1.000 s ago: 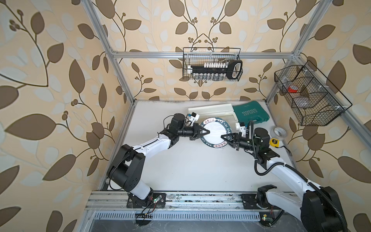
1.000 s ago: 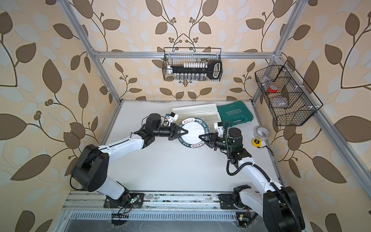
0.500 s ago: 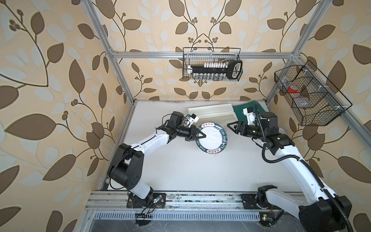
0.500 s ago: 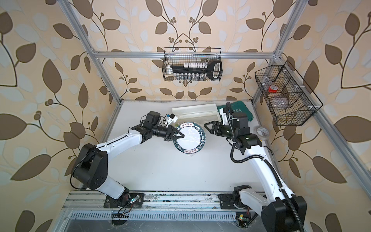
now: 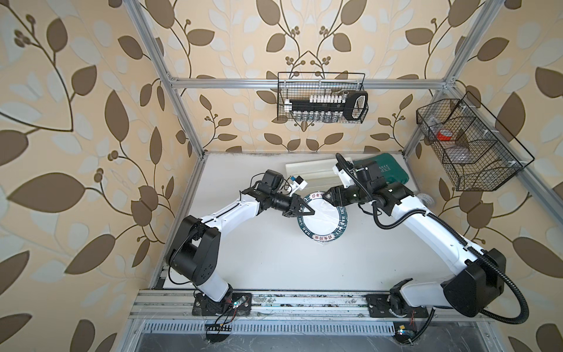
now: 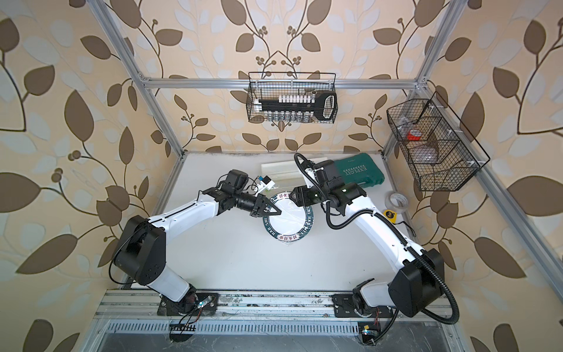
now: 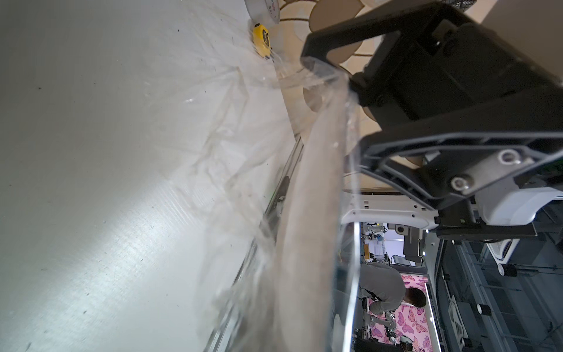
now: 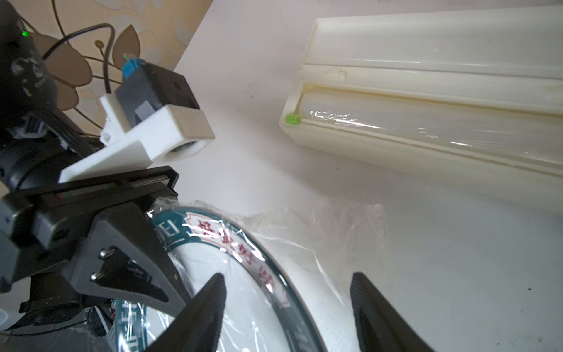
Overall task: Wrap the plate with plastic wrap
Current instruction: Cover the plate with plastic wrap.
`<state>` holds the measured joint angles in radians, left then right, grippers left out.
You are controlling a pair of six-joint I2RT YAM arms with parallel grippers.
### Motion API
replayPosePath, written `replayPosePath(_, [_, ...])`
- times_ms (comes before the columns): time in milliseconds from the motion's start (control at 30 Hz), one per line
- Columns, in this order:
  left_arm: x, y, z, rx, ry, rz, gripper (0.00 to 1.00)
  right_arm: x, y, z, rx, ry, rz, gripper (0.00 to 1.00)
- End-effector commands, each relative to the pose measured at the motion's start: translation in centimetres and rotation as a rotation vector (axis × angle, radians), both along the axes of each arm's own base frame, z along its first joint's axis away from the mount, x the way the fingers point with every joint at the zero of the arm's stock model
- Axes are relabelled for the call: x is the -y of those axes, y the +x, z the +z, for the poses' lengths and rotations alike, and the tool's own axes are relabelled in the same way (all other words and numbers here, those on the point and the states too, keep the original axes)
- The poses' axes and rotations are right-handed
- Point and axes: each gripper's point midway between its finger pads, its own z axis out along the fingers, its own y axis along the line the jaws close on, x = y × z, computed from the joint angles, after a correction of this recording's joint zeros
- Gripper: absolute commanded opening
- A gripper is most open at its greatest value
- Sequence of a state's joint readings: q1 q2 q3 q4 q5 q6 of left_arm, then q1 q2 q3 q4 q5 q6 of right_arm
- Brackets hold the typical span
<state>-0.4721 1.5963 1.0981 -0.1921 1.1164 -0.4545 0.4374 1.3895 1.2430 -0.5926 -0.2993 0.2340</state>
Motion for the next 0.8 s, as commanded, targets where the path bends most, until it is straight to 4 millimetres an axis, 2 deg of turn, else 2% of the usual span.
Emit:
replayPosePath(0, [0.5, -0.4, 2.5, 0.077, -0.068, -0.050, 0.00, -0.6, -1.6, -1.0, -0.065, 0.037, 0.065, 0.64])
replayPosePath(100, [0.5, -0.4, 2.6, 0.086, -0.073, -0.047, 0.00, -0.8, -2.9, -1.6, -0.134, 0.140, 0.100, 0.62])
replayPosePath(233, [0.5, 0.1, 2.0, 0.075, -0.057, -0.032, 0.00, -0.8, -4.0, -0.5, -0.183, 0.329, 0.126, 0.61])
replayPosePath(333, [0.7, 0.7, 1.7, 0.063, -0.055, -0.013, 0.00, -1.6, -5.0, 0.3, -0.220, 0.428, 0.169, 0.57])
replayPosePath(400, [0.9, 1.0, 1.7, 0.057, -0.062, -0.004, 0.00, -2.2, -5.4, 0.7, -0.245, 0.504, 0.186, 0.52])
replayPosePath(567, [1.2, 1.1, 1.3, 0.030, -0.083, 0.013, 0.00, -3.1, -5.6, 1.2, -0.268, 0.643, 0.204, 0.24])
replayPosePath(600, [1.2, 1.2, 1.2, 0.032, -0.087, 0.016, 0.00, -3.1, -5.6, 1.0, -0.273, 0.655, 0.203, 0.21])
replayPosePath(700, [1.0, 1.3, 0.1, 0.010, -0.070, 0.035, 0.00, -2.7, -5.5, 0.5, -0.296, 0.705, 0.199, 0.20])
replayPosePath(733, [1.0, 1.3, -0.2, 0.005, -0.064, 0.041, 0.00, -2.4, -5.4, 0.3, -0.302, 0.723, 0.194, 0.23])
replayPosePath(767, [0.9, 1.4, -0.5, 0.001, -0.058, 0.048, 0.00, -2.1, -5.3, -0.1, -0.314, 0.734, 0.181, 0.29])
